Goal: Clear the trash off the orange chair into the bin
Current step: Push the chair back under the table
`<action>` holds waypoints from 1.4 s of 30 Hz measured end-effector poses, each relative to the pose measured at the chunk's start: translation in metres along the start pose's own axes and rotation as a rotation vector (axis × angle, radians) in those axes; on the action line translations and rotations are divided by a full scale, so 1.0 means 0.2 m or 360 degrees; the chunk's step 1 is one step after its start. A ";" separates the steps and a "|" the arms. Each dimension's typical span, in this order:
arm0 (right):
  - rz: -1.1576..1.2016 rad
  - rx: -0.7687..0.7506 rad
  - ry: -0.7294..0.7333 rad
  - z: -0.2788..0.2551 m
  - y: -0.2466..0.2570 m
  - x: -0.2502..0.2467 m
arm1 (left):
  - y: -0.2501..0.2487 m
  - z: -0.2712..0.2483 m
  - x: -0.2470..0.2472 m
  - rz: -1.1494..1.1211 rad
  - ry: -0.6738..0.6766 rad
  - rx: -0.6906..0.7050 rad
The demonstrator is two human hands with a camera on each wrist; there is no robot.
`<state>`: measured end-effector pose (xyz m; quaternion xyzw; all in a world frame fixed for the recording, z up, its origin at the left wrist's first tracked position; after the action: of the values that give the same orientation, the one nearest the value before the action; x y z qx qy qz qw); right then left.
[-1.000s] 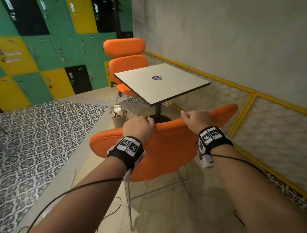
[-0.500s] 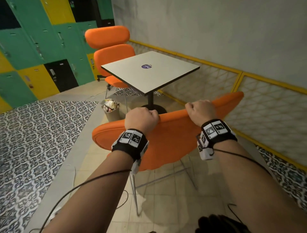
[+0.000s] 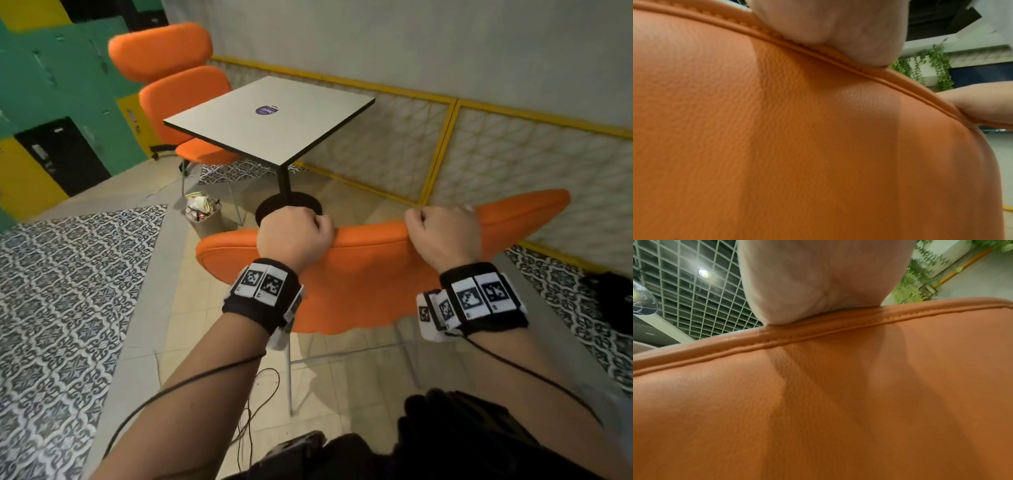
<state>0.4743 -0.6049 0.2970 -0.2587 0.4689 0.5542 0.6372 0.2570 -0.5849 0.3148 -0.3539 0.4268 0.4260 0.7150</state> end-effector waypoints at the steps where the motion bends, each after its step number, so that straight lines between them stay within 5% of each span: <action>1: 0.0029 0.0013 -0.0034 -0.03 0.00 -0.01 | 0.01 -0.01 0.00 -0.0003 -0.0012 0.0017; 6: 0.0118 0.0105 -0.0229 -0.05 -0.01 -0.02 | 0.03 0.04 0.00 -0.0094 -0.0112 0.0078; 18: 0.0076 -0.0303 0.0077 0.26 0.11 0.12 | 0.21 0.42 0.14 -0.0151 -0.0129 -0.0023; 28: 0.0172 -0.0349 0.0174 0.95 -0.16 0.38 | -0.02 0.99 0.45 -0.0020 -0.0351 -0.0245; 42: 0.0088 -0.0802 0.0546 2.05 -0.67 0.76 | -0.53 1.78 0.81 0.0106 -0.0328 -0.0573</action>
<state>0.7203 -0.2200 0.3117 -0.4857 0.4243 0.6183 0.4492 0.5084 -0.2667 0.3190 -0.4162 0.2798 0.5526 0.6657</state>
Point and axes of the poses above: each hand's wrist, its own z-axis towards the middle knuckle, its own x-axis out of the palm, y = z × x, the point moved 4 cm from there along z, towards the middle knuckle, and after that the axes turned 10 degrees about x, right-handed, at the moved point
